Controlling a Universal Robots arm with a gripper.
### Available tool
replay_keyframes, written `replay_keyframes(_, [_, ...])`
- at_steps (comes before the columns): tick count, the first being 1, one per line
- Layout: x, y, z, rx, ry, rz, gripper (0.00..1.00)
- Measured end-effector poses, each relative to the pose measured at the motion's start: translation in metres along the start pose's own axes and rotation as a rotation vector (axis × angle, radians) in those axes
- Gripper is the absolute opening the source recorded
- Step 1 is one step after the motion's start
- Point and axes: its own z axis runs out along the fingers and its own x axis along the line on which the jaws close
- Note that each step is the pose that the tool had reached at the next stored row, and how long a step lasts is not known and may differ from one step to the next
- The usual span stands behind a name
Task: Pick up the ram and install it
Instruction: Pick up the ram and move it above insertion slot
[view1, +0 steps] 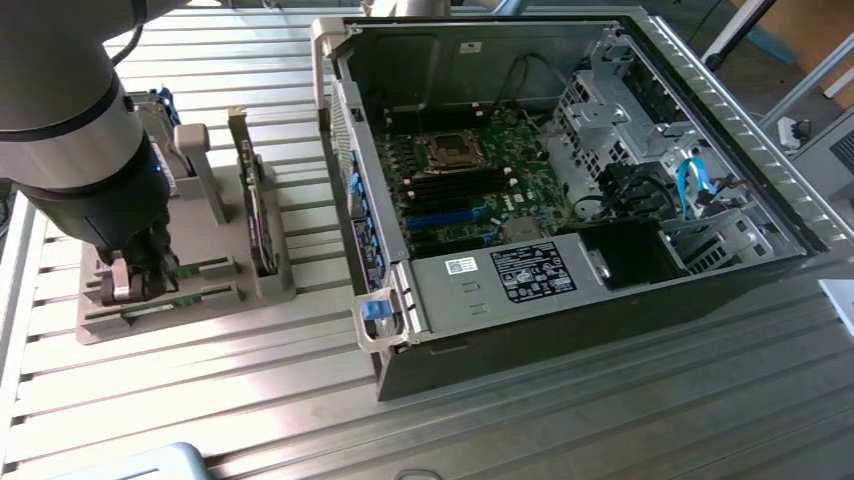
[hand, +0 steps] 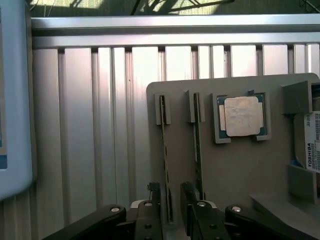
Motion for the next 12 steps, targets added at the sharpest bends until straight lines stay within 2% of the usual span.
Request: replay_keyframes(12, [0.001,-0.0006,0.0199,0.0000,-0.0001,0.000,0.30])
